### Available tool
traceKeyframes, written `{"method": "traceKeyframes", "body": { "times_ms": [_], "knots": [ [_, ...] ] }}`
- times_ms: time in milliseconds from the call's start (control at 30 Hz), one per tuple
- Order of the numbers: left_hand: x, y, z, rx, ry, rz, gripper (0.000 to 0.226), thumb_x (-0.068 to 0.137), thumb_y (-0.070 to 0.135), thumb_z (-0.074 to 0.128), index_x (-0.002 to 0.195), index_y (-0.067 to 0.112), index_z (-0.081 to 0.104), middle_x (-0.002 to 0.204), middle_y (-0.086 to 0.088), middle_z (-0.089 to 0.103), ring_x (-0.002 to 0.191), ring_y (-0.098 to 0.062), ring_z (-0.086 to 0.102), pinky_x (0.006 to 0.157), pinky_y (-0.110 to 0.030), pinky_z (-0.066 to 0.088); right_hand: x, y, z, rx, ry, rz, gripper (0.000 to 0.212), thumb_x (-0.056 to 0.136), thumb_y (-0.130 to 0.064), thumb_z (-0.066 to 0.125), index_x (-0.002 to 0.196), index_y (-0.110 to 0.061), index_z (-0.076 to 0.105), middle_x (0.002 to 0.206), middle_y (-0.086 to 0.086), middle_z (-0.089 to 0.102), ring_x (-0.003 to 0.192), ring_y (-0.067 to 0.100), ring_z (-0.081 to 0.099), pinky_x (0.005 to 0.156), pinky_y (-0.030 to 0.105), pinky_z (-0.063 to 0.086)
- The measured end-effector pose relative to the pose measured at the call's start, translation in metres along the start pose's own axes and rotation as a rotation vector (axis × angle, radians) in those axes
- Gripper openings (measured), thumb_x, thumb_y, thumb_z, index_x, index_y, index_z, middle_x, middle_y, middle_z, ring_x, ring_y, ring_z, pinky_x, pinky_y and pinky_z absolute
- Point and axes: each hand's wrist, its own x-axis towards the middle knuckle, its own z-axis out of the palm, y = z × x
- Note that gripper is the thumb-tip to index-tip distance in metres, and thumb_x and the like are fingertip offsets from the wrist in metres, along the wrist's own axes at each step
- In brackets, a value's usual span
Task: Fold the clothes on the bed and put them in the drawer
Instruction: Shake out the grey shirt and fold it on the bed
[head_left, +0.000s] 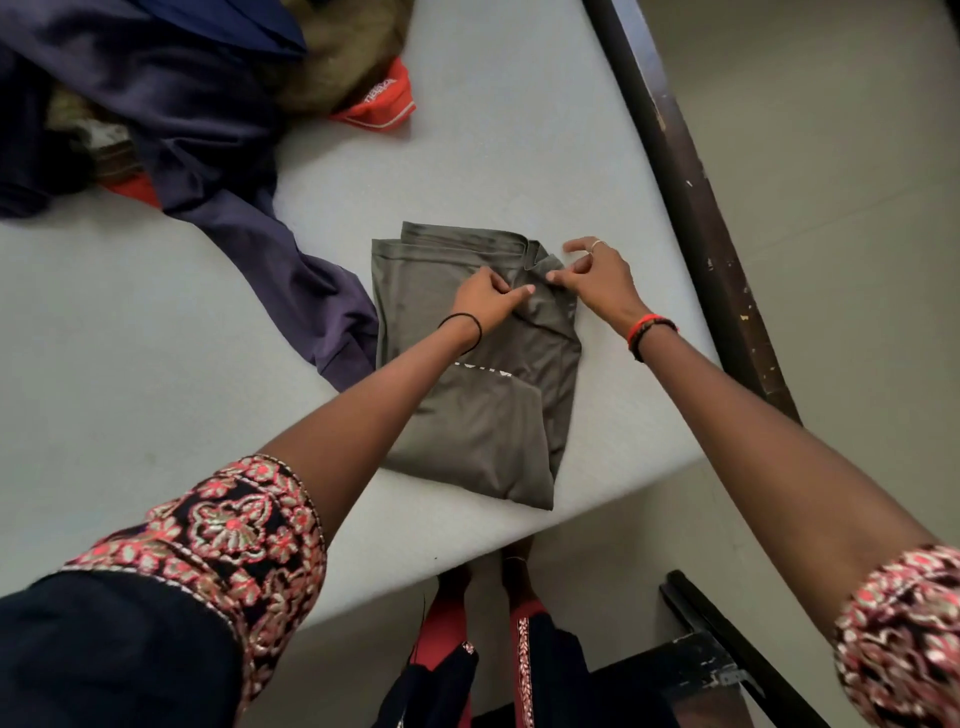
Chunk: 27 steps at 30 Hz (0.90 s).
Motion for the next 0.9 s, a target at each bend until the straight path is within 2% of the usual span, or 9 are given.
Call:
{"method": "traceKeyframes", "body": {
  "times_ms": [100, 167, 267, 367, 500, 600, 667, 767, 900],
  "knots": [
    [0.006, 0.009, 0.002, 0.192, -0.016, 0.04, 0.028, 0.082, 0.035, 0.069, 0.068, 0.019, 0.05, 0.084, -0.005, 0.06, 0.085, -0.022, 0.058, 0.068, -0.028, 0.038, 0.01, 0.002, -0.008, -0.044, -0.058, -0.001, 0.017, 0.075, -0.012, 0.076, 0.082, -0.018, 0.061, 0.075, 0.0, 0.061, 0.076, 0.012, 0.057, 0.075, 0.028, 0.048],
    [0.007, 0.02, 0.001, 0.215, -0.054, -0.01, 0.027, 0.084, 0.029, 0.064, 0.066, 0.016, 0.049, 0.077, -0.006, 0.058, 0.081, -0.025, 0.057, 0.063, -0.03, 0.041, 0.014, 0.005, -0.015, -0.007, -0.065, 0.018, 0.021, 0.076, -0.01, 0.075, 0.073, -0.021, 0.057, 0.075, 0.0, 0.061, 0.073, 0.012, 0.057, 0.069, 0.025, 0.047],
    [0.007, 0.046, -0.001, -0.228, -0.185, -0.175, 0.026, 0.092, 0.019, 0.054, 0.067, 0.014, 0.048, 0.073, -0.008, 0.055, 0.067, -0.023, 0.061, 0.045, -0.023, 0.047, 0.017, 0.007, -0.023, 0.158, -0.052, 0.082, 0.025, 0.08, -0.007, 0.072, 0.072, -0.019, 0.052, 0.073, 0.0, 0.058, 0.067, 0.012, 0.056, 0.064, 0.026, 0.049],
    [0.001, 0.078, -0.007, -0.731, -0.322, -0.252, 0.015, 0.099, 0.018, 0.045, 0.086, 0.011, 0.05, 0.082, -0.009, 0.062, 0.065, -0.014, 0.066, 0.056, -0.022, 0.055, 0.016, 0.008, -0.028, 0.292, -0.025, 0.165, 0.023, 0.085, -0.002, 0.063, 0.074, -0.016, 0.048, 0.073, 0.006, 0.057, 0.06, 0.013, 0.055, 0.057, 0.024, 0.05],
    [0.003, 0.098, -0.017, -0.859, -0.318, -0.175, 0.017, 0.101, 0.024, 0.04, 0.1, 0.009, 0.049, 0.091, -0.009, 0.065, 0.08, -0.016, 0.066, 0.07, -0.026, 0.055, 0.009, 0.017, -0.035, 0.431, 0.141, 0.247, 0.016, 0.088, -0.002, 0.05, 0.078, -0.015, 0.05, 0.075, 0.007, 0.06, 0.058, 0.014, 0.058, 0.057, 0.024, 0.051],
    [0.003, 0.083, -0.025, -0.76, -0.159, -0.105, 0.017, 0.1, 0.021, 0.042, 0.106, 0.007, 0.05, 0.089, -0.006, 0.066, 0.076, -0.013, 0.067, 0.068, -0.025, 0.052, -0.011, 0.025, -0.036, 0.354, 0.409, 0.249, 0.01, 0.093, -0.011, 0.044, 0.085, -0.014, 0.049, 0.083, 0.007, 0.06, 0.067, 0.014, 0.058, 0.062, 0.027, 0.053],
    [-0.006, 0.057, -0.032, -0.609, 0.039, 0.072, 0.014, 0.099, 0.016, 0.044, 0.102, 0.007, 0.053, 0.087, -0.006, 0.066, 0.072, -0.009, 0.066, 0.068, -0.026, 0.052, -0.04, 0.027, -0.028, 0.194, 0.475, 0.093, 0.008, 0.093, -0.01, 0.044, 0.09, -0.012, 0.05, 0.085, 0.006, 0.059, 0.077, 0.018, 0.057, 0.073, 0.032, 0.05],
    [-0.041, 0.0, -0.055, -0.091, 0.231, 0.519, 0.018, 0.098, 0.018, 0.046, 0.103, 0.006, 0.059, 0.101, -0.008, 0.064, 0.094, -0.015, 0.061, 0.087, -0.034, 0.05, -0.101, 0.031, 0.006, -0.103, 0.366, -0.319, 0.018, 0.09, -0.009, 0.049, 0.105, -0.004, 0.059, 0.104, 0.013, 0.061, 0.099, 0.025, 0.055, 0.09, 0.039, 0.045],
    [-0.101, -0.082, -0.077, 0.526, 0.033, 0.867, 0.05, 0.093, 0.04, 0.052, 0.13, 0.008, 0.05, 0.143, -0.008, 0.045, 0.135, -0.02, 0.038, 0.114, -0.037, 0.027, -0.179, 0.046, 0.061, -0.629, 0.021, -0.716, 0.071, 0.087, -0.038, 0.056, 0.143, -0.001, 0.034, 0.15, 0.016, 0.034, 0.142, 0.027, 0.027, 0.116, 0.044, 0.021]
  ]
}}
